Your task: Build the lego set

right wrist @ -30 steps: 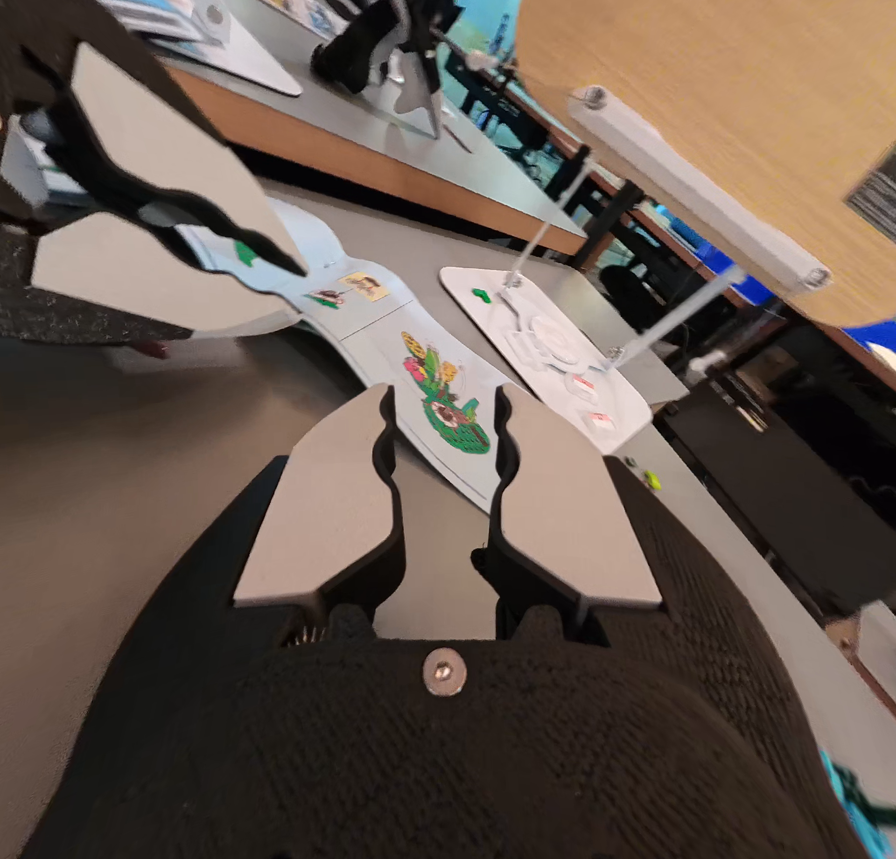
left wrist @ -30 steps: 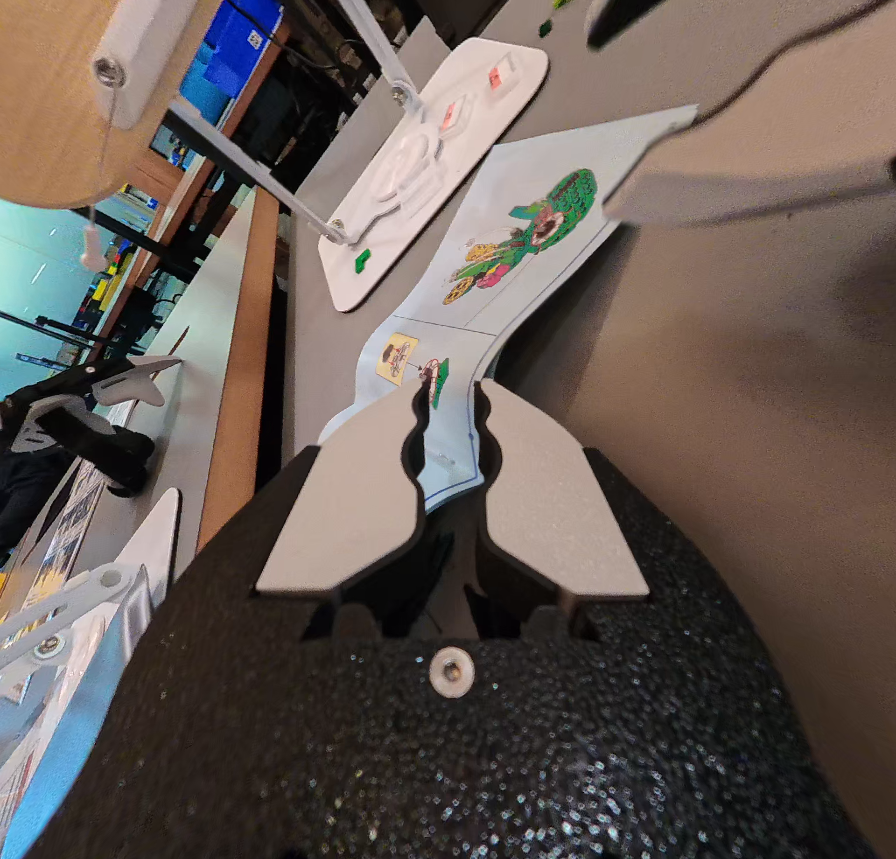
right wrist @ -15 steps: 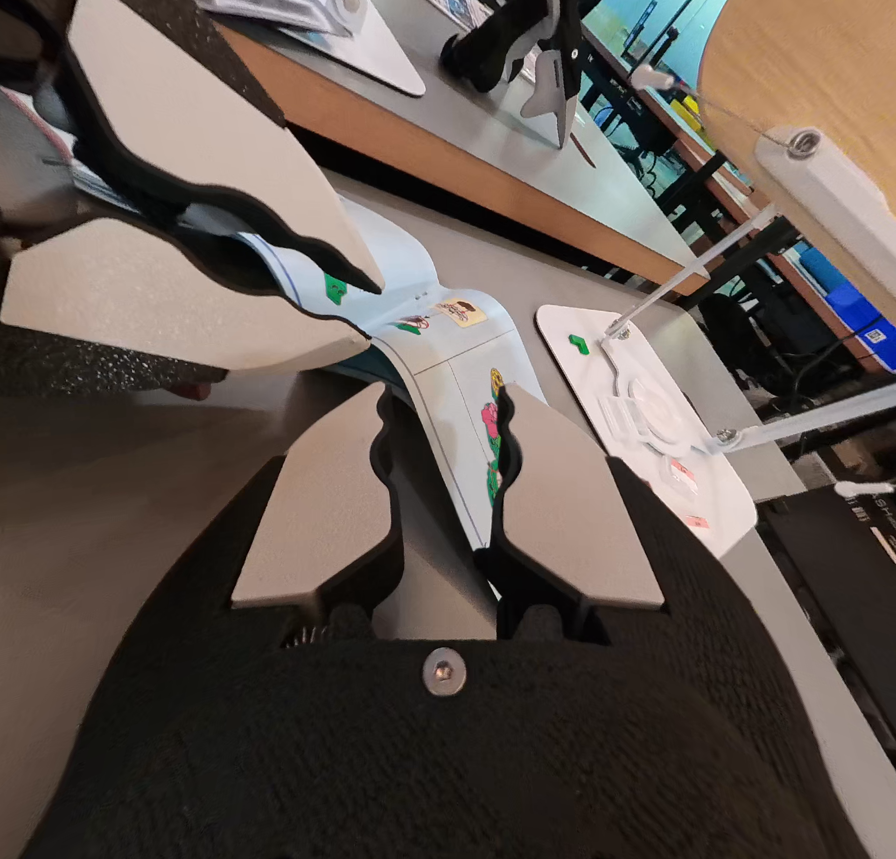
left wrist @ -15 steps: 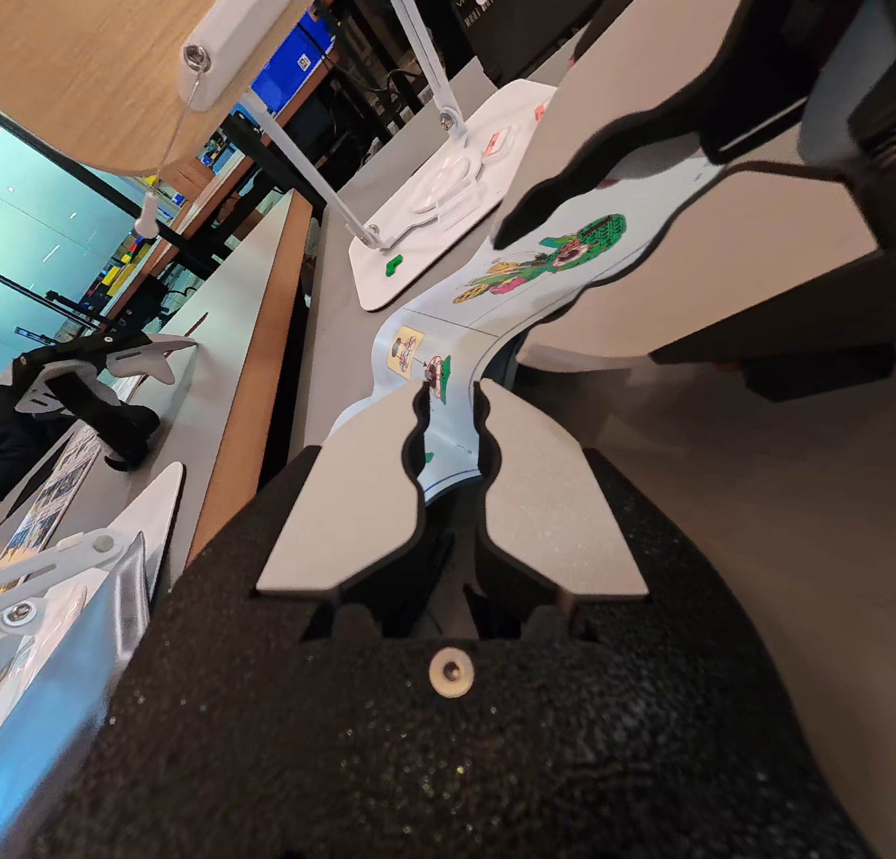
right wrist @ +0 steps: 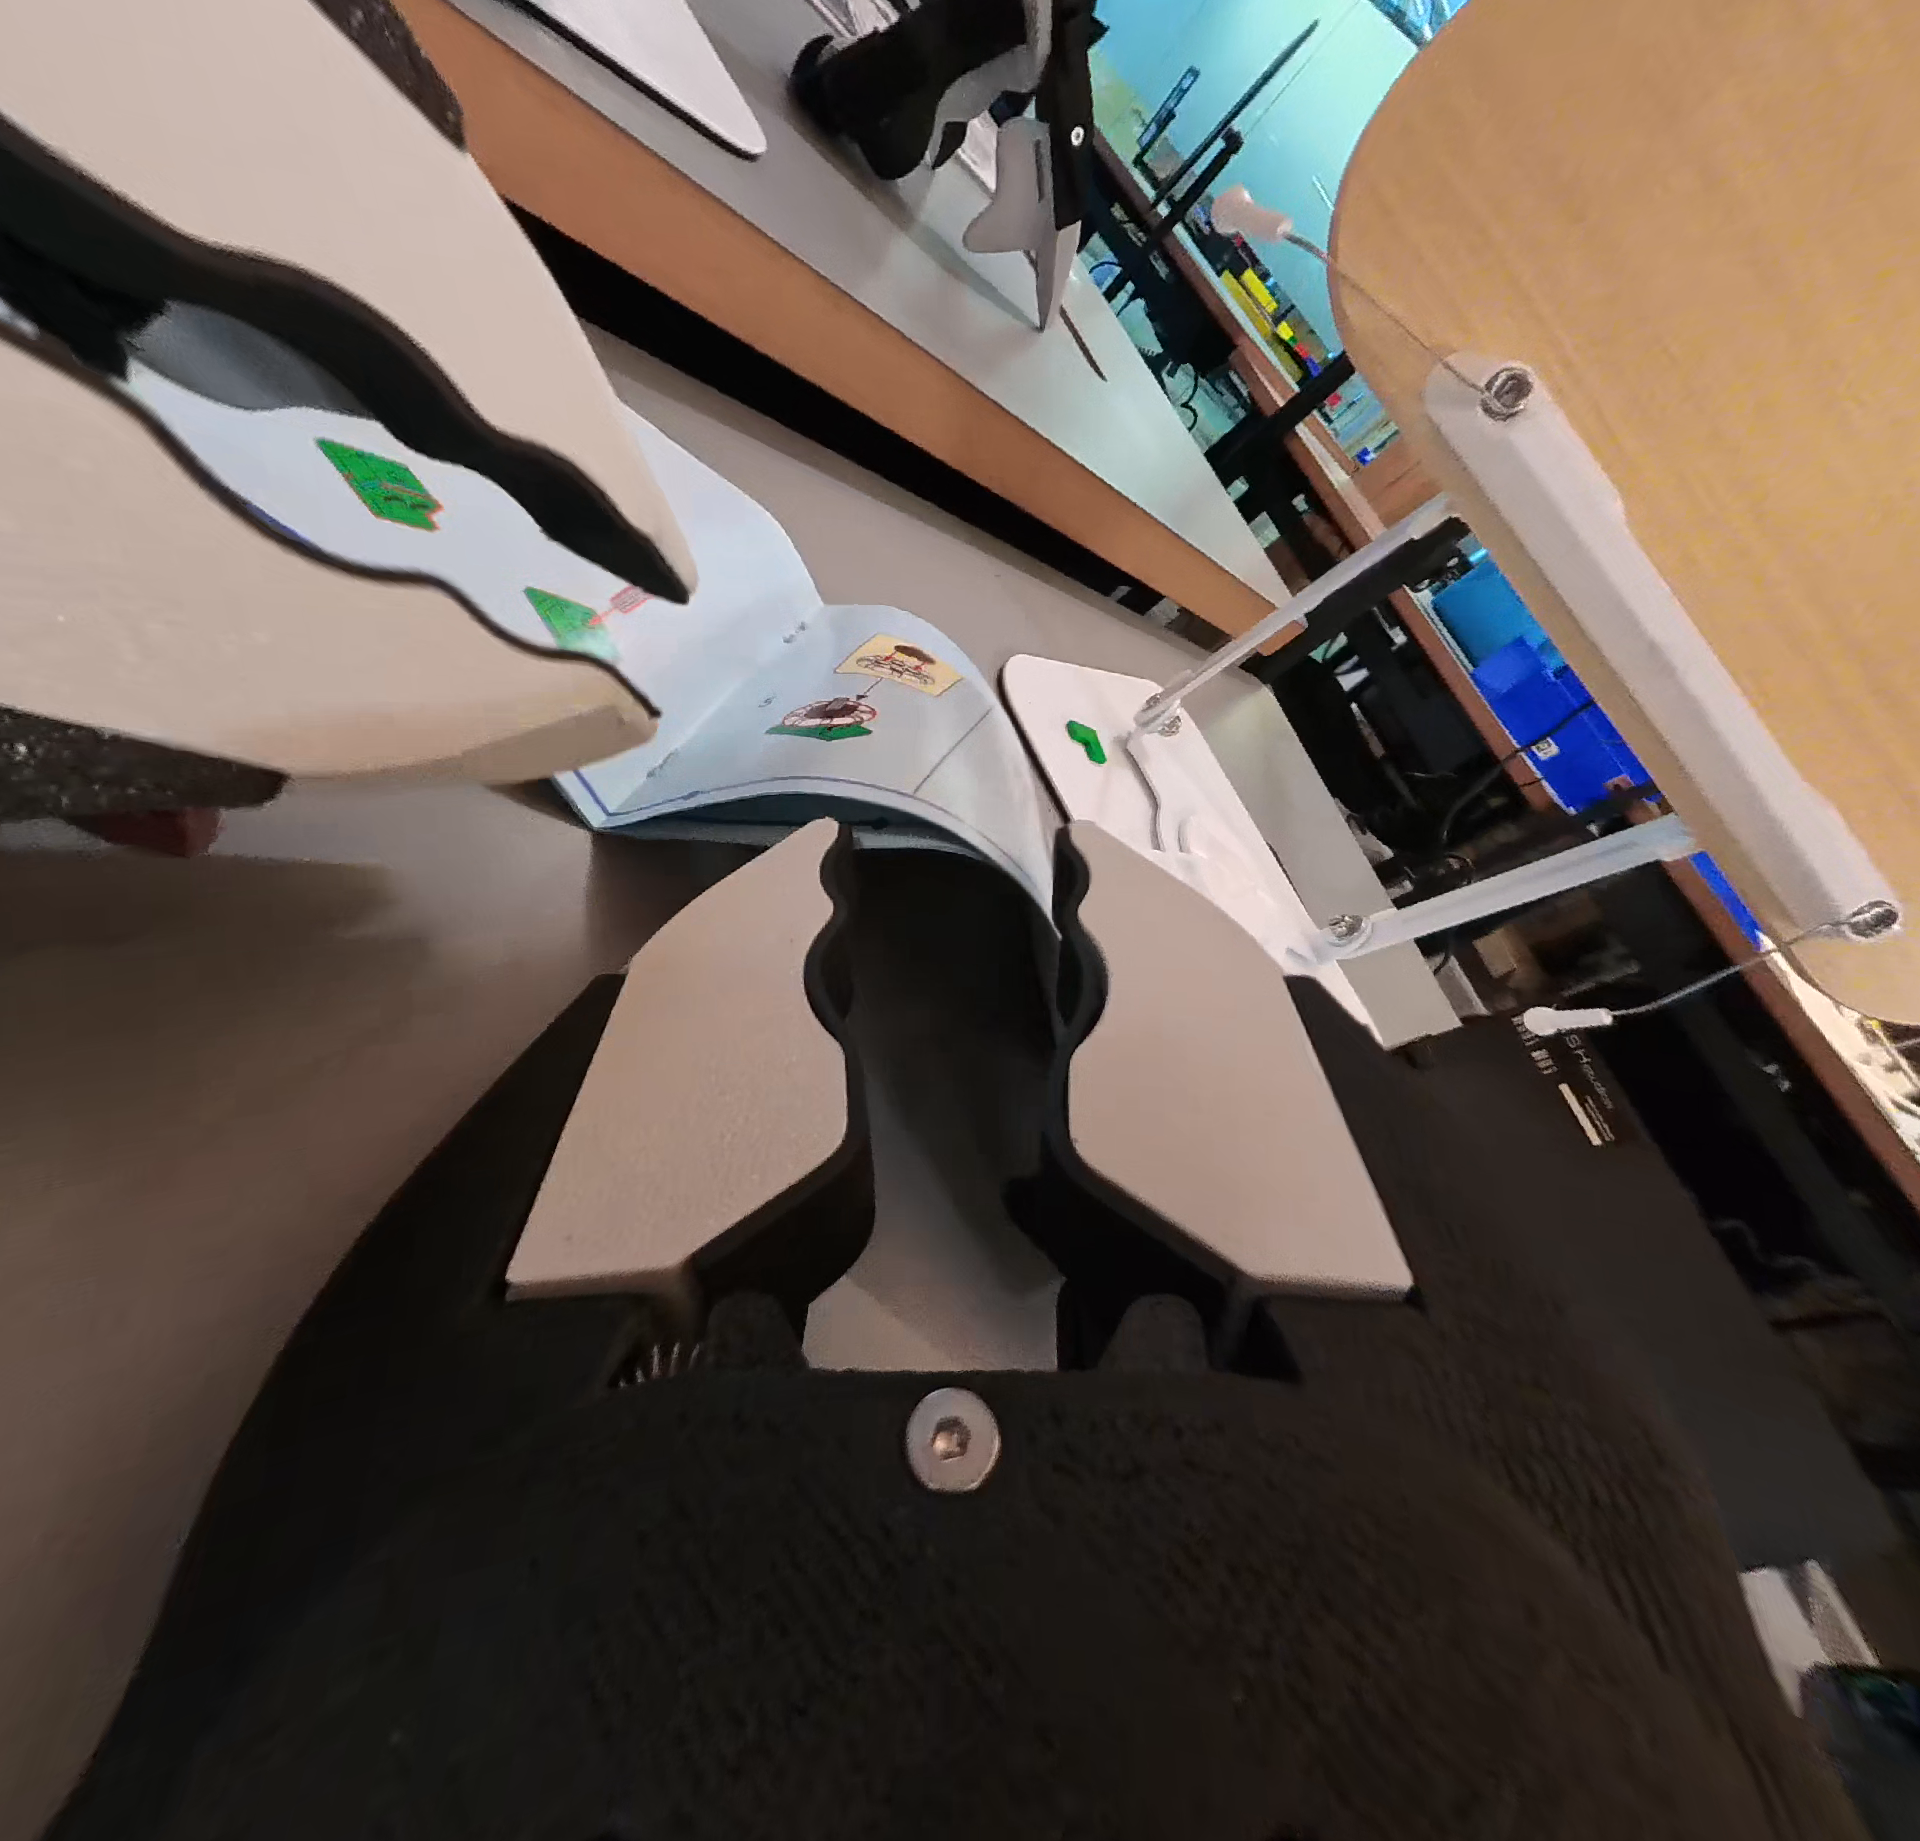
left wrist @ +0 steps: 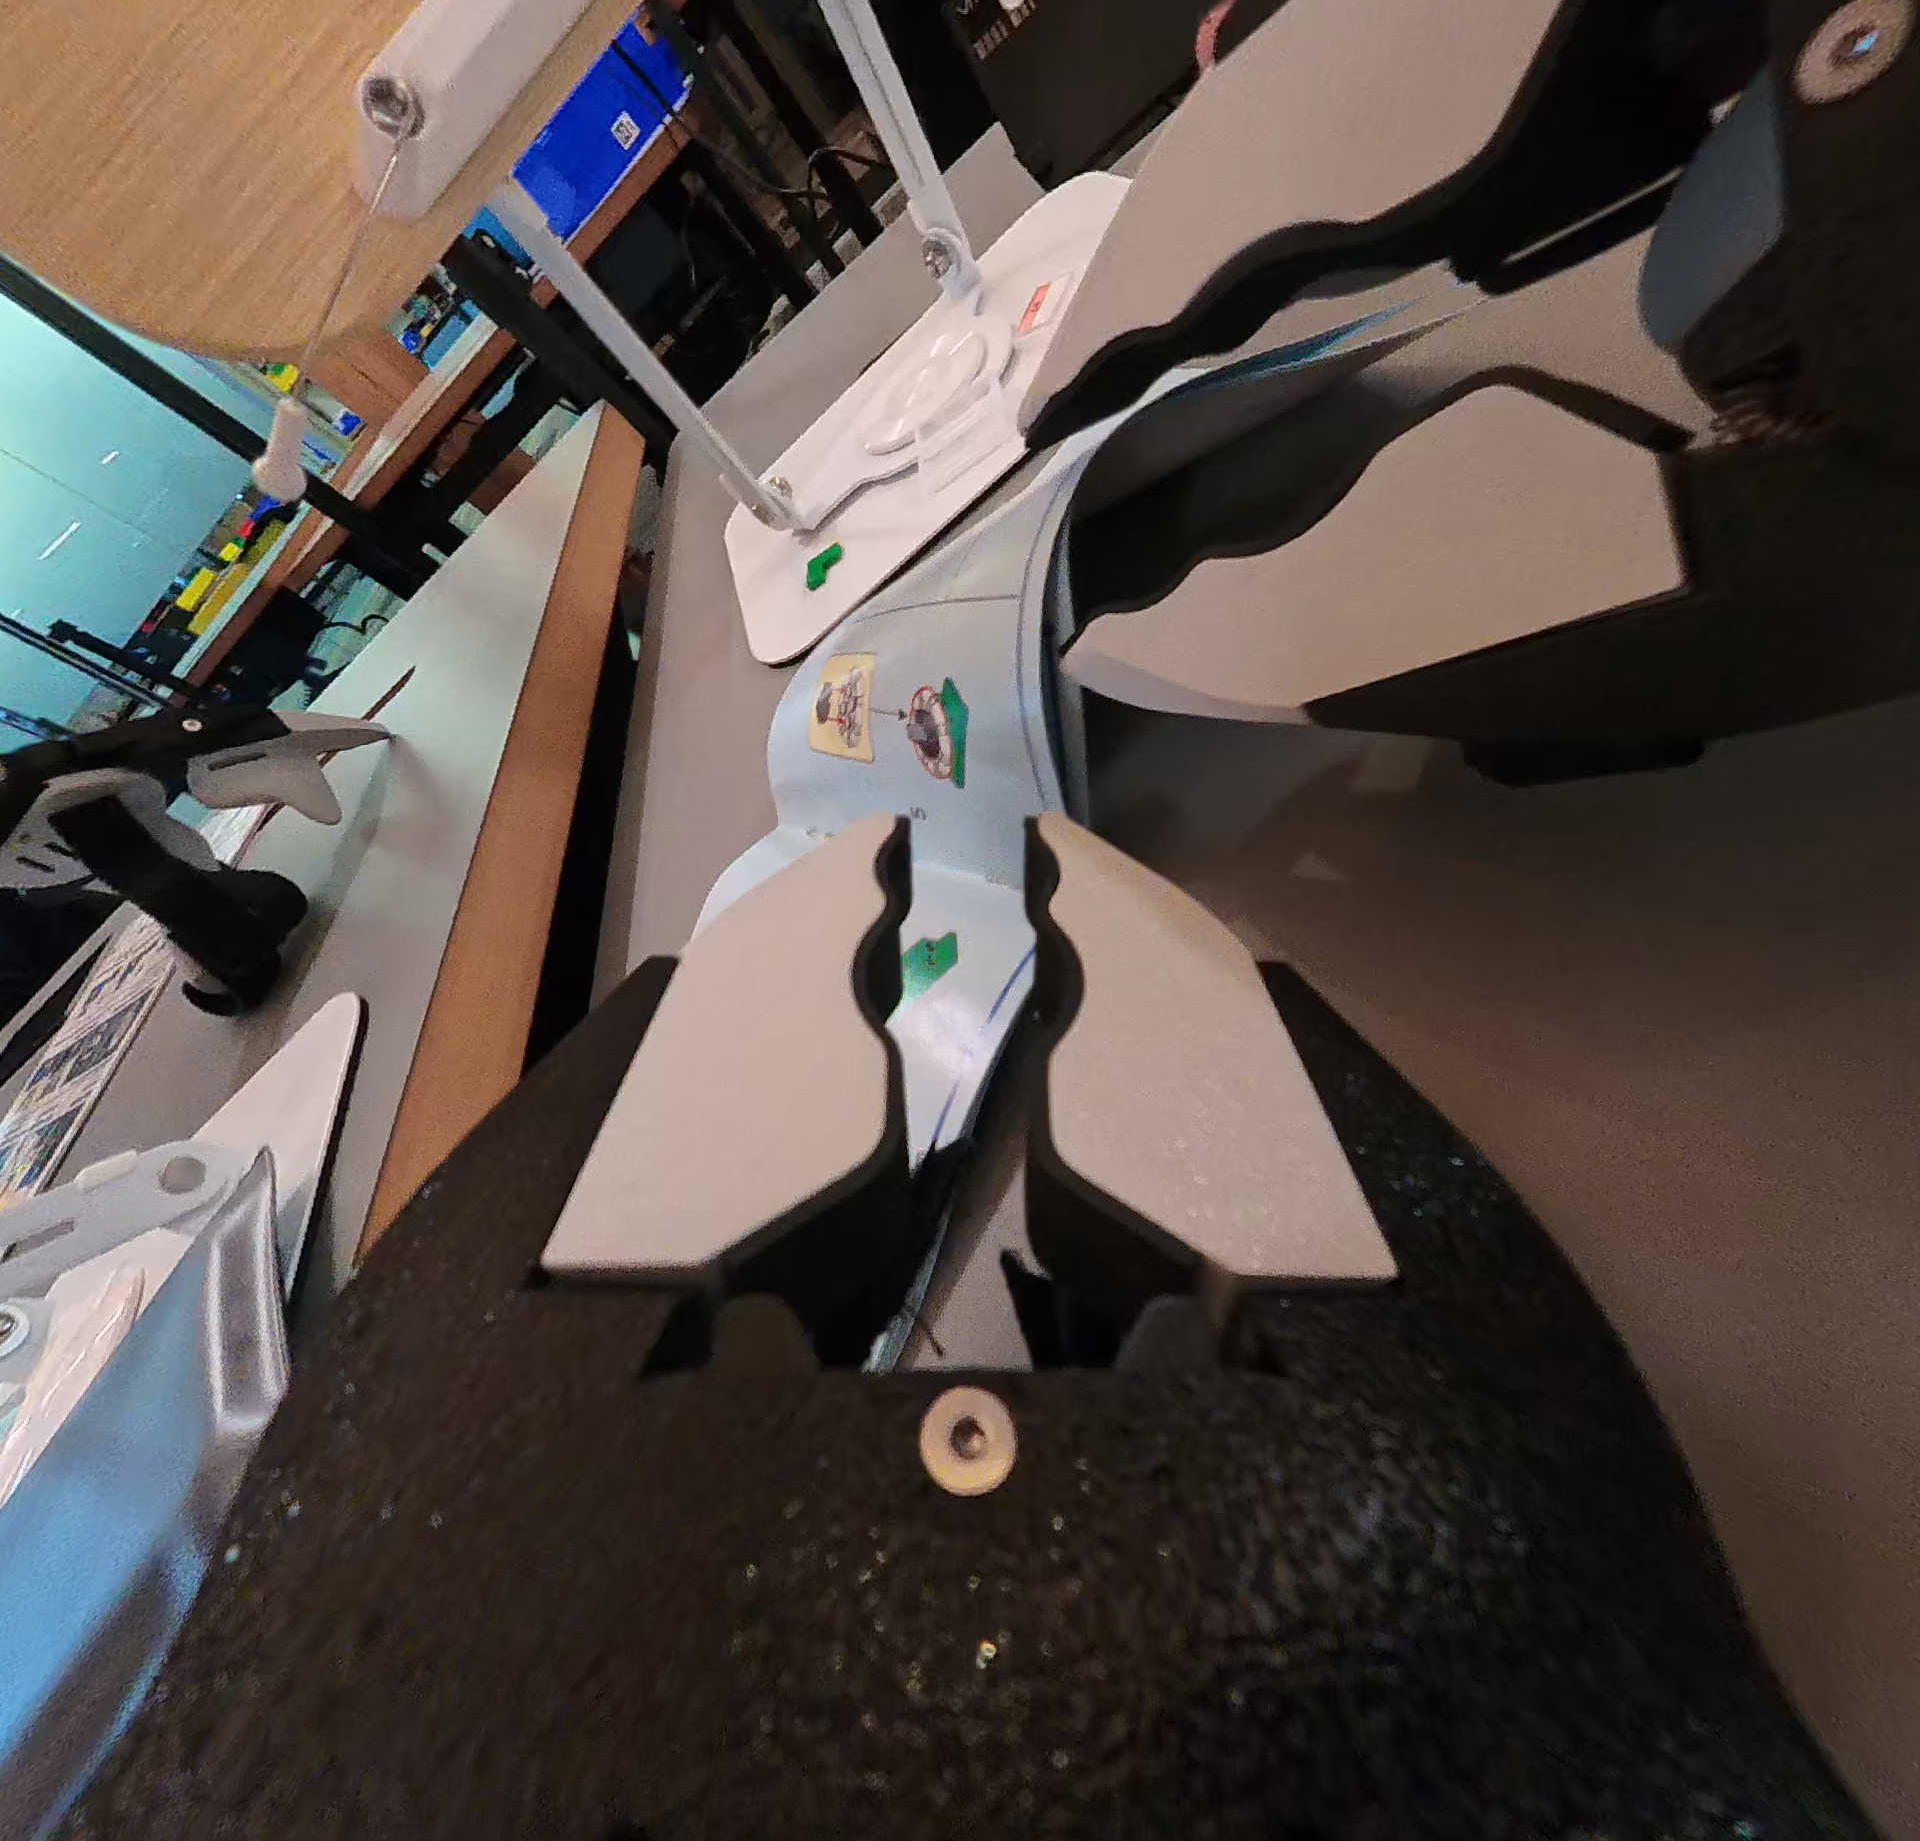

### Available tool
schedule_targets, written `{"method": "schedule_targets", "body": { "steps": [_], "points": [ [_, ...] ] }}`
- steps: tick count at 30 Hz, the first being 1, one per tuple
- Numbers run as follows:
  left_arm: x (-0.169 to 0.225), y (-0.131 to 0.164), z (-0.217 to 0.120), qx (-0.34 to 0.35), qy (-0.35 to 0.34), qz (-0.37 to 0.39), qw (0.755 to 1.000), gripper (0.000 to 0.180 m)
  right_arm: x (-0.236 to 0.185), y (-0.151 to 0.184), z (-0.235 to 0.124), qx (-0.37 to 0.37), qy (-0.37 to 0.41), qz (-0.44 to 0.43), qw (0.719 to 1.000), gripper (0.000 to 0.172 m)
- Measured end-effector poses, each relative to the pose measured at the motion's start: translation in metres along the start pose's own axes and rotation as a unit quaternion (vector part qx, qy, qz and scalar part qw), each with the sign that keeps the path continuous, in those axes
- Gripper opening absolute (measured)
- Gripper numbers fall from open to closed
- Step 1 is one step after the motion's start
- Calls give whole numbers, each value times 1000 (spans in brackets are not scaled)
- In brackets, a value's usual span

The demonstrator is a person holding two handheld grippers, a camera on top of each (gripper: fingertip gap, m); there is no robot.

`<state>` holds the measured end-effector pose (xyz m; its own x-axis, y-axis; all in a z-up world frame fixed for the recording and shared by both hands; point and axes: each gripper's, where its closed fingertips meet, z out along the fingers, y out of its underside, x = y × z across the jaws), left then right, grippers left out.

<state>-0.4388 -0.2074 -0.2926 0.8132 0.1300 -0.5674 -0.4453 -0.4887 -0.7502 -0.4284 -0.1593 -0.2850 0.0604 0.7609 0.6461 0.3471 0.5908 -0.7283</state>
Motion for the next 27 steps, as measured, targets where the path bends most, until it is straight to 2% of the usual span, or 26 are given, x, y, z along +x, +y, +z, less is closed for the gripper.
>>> {"method": "schedule_targets", "body": {
  "steps": [5,10,15,21,24,27],
  "points": [
    [1,-8,10,-2,5,3,1000,29,3,0,-1,8,1,13,1000,35],
    [3,-7,23,-10,19,0,1000,30,2,1,-2,11,-1,13,1000,35],
    [-6,-6,24,-12,-21,17,1000,28,7,3,-3,10,4,20,1000,33],
    [-11,-5,21,-2,-21,-5,1000,27,12,6,-7,12,6,33,999,33],
    [-14,-4,19,3,-25,-14,1000,26,14,11,-5,0,11,20,1000,34],
    [-16,-4,16,8,-31,-20,999,26,14,17,2,-25,23,-28,999,33]
  ]
}}
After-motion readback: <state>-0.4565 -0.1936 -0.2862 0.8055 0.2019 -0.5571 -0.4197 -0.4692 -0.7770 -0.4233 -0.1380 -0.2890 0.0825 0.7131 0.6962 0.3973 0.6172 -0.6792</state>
